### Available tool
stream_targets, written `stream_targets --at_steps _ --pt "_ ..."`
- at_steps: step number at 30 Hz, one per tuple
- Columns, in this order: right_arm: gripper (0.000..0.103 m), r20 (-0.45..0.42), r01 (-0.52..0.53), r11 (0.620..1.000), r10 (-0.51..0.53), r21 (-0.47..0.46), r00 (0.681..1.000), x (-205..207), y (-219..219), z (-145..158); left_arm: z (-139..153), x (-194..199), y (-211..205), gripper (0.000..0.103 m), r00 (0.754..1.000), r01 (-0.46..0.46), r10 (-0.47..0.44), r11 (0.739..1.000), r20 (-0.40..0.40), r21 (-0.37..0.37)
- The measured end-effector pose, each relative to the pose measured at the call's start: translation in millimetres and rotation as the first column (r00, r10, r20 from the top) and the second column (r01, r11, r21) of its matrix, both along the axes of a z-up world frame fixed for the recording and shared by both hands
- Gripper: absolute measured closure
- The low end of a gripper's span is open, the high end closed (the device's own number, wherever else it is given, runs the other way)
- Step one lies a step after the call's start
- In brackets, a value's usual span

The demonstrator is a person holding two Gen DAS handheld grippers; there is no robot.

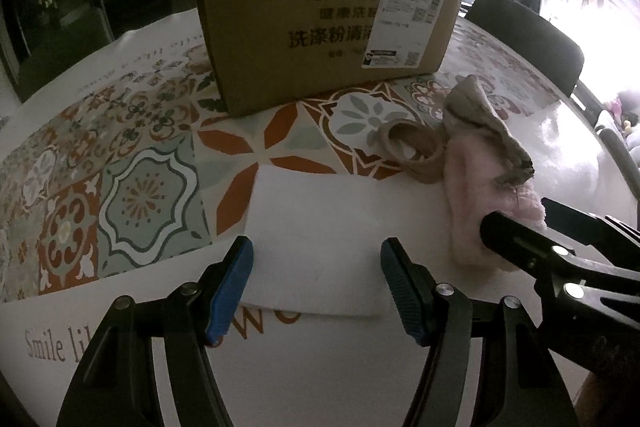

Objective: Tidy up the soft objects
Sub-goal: 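Grasp the white cloth with the left gripper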

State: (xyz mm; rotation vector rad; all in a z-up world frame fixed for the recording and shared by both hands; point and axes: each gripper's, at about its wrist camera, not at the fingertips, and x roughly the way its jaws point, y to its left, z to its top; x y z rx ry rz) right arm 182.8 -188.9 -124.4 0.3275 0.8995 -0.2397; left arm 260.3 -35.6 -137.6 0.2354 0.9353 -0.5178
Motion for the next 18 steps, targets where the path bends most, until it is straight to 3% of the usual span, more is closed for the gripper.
stream_targets --at_steps 3,5,7,11,18 --pt "0.033 -0.017 -0.008 1.000 0.008 0.020 1.000 2 -2 -4 -1 -2 -1 0.042 1.000 -0.009 0.009 1.000 0.020 0.010" --pt "0.036 -0.016 -0.021 1.000 0.021 0.011 1.000 3 -2 -5 0 -3 1 0.056 0.999 -0.019 0.019 1.000 0.027 0.004" --pt "0.051 -0.022 -0.044 0.999 0.044 0.005 0.999 4 0 -4 2 -2 2 0.069 0.999 -0.028 0.028 1.000 0.026 -0.001" --pt "0.068 -0.027 -0.104 0.995 0.104 -0.002 0.994 3 7 -1 4 -4 1 0.088 1.000 -0.025 0.025 1.000 0.009 -0.017" --pt "0.077 -0.011 -0.163 0.987 0.162 -0.006 0.987 -8 8 9 18 -23 -3 0.091 0.999 -0.015 0.017 0.999 0.036 -0.043"
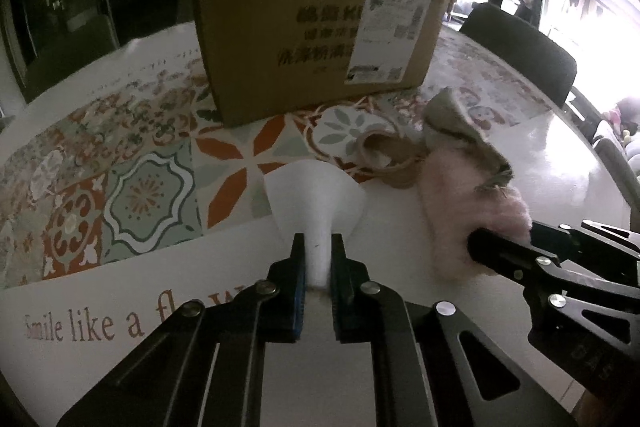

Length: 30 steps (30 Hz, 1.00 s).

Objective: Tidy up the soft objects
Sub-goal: 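Grasp the pink fuzzy piece with the right gripper, then carry the white cloth with the left gripper to the box while the right gripper carries the pink piece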

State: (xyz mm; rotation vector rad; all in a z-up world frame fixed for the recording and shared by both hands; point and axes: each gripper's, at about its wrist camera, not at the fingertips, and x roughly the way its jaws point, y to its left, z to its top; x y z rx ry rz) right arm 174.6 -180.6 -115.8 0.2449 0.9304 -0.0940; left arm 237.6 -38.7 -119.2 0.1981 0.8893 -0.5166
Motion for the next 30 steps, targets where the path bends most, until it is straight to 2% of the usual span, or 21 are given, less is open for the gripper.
stream_targets --at_steps 17,30 --pt "0.079 0.136 -0.105 0.992 0.096 0.063 0.986 -38 -2 50 55 -42 1 0.091 0.994 -0.072 0.076 0.996 0.075 -0.057" --pt "0.079 0.235 -0.176 0.982 0.155 0.070 0.959 -36 -3 85 89 -48 14 0.091 0.978 -0.168 0.178 0.981 0.108 -0.096"
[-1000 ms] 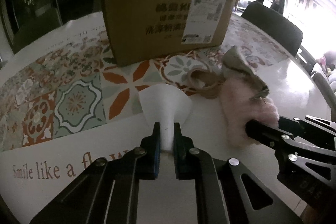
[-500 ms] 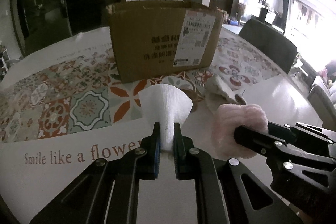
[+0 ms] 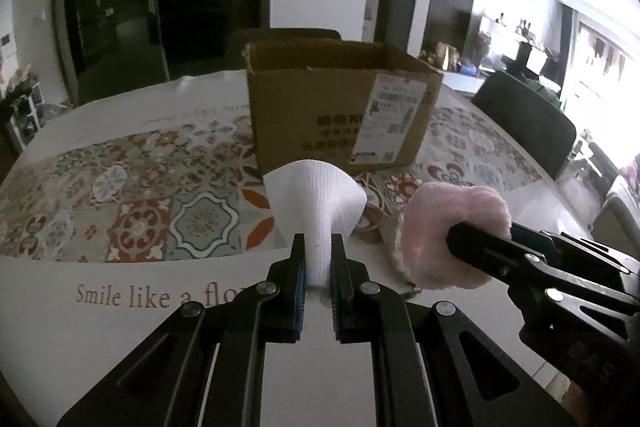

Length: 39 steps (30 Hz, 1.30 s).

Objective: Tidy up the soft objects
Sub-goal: 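Carry the white cloth with the left gripper to the box while the right gripper carries the pink piece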

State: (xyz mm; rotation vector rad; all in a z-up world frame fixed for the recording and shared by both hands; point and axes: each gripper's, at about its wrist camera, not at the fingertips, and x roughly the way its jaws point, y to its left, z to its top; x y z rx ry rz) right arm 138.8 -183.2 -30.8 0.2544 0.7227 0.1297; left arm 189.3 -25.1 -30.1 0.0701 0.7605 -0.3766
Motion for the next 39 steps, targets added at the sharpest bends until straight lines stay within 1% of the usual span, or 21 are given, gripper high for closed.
stream_targets --at_steps 9,13,22,30,39 --pt "0.079 0.053 -0.031 1.000 0.031 -0.007 0.998 14 0 17 26 6 7 0.091 0.997 -0.064 0.066 0.997 0.041 -0.032" --pt "0.079 0.073 -0.047 0.999 0.047 -0.006 0.996 21 -1 25 37 11 6 0.091 0.995 -0.077 0.079 0.996 0.059 -0.039" --pt "0.079 0.095 -0.075 0.997 0.077 -0.028 0.993 40 -1 38 53 25 2 0.091 0.992 -0.084 0.090 0.994 0.094 -0.069" --pt "0.079 0.153 -0.063 0.997 0.068 -0.040 0.986 53 -10 60 69 43 -6 0.091 0.989 -0.074 0.084 0.993 0.121 -0.088" --pt "0.079 0.217 -0.043 0.997 0.055 -0.061 0.975 74 -21 86 94 66 -19 0.091 0.984 -0.069 0.082 0.994 0.160 -0.087"
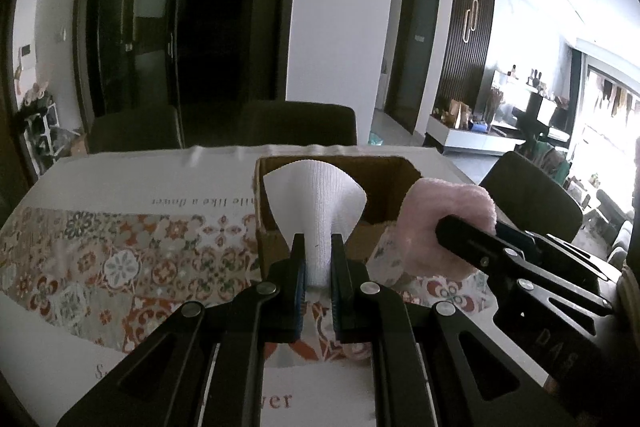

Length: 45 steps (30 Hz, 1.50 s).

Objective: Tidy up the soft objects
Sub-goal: 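Carry the white cloth with the left gripper to the box while the right gripper carries the pink piece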

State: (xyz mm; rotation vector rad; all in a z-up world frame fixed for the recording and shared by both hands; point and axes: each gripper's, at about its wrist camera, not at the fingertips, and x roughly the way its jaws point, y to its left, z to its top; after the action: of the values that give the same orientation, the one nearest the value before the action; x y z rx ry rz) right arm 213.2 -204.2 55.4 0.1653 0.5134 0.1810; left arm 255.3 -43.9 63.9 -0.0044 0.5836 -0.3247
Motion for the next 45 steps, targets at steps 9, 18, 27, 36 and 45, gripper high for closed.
stream_targets --at_steps 9,18,27,36,45 --pt "0.079 0.023 0.019 1.000 -0.019 -0.009 1.000 26 -12 14 10 29 -13 0.091 1.000 0.006 -0.006 1.000 0.011 0.007" --pt "0.078 0.029 0.027 0.999 -0.027 -0.024 0.999 55 -23 20 10 59 -27 0.091 1.000 0.010 -0.010 1.000 -0.009 0.000" --pt "0.078 0.021 0.021 0.999 -0.020 -0.048 1.000 86 -32 18 2 95 -40 0.091 0.999 0.014 -0.014 1.000 -0.049 0.002" --pt "0.078 -0.026 0.008 0.996 -0.010 -0.084 1.000 120 -37 1 -20 130 -53 0.091 0.993 0.030 -0.027 0.999 -0.117 0.027" --pt "0.078 -0.134 -0.004 0.995 -0.010 -0.103 0.991 157 -44 -28 -48 157 -63 0.090 0.980 0.039 -0.027 0.998 -0.198 0.055"
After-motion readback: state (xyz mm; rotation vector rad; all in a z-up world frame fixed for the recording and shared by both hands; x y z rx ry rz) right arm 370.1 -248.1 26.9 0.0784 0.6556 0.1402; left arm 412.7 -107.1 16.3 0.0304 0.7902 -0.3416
